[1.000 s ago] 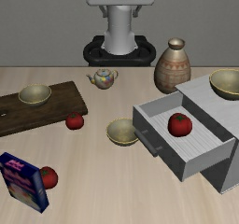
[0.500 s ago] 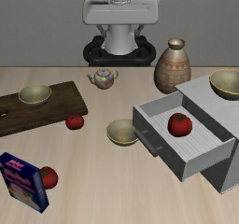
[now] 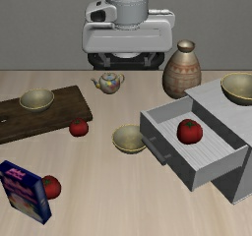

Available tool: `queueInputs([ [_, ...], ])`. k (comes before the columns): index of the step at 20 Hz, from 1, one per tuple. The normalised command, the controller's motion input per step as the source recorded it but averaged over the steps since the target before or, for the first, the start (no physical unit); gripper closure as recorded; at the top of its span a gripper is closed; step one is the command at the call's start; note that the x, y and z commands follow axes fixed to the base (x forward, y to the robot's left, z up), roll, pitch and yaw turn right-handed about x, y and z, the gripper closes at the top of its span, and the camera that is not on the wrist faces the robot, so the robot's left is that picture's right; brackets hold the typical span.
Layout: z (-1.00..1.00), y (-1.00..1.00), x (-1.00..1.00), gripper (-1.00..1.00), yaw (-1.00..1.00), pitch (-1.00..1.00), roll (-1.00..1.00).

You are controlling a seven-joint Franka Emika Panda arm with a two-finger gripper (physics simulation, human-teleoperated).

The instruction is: Pick the tomato in the top layer of the drawer and place it on the porcelain bowl at the top of the cabinet

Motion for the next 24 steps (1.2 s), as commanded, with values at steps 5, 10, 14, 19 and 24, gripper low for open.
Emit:
queueInputs([
  [5,0.00,0.00,1.00,-1.00,0.00,0.00,0.00],
  [10,0.00,0.60,0.40,-1.00,0.00,0.00,0.00],
  [14,0.00,1.00,0.00,-1.00,0.00,0.00,0.00],
  [19,0.00,0.80,0.00,-1.00,-0.04,0.00,0.00],
  [24,0.00,0.00,0.00,-1.00,-0.45,0.00,0.00],
])
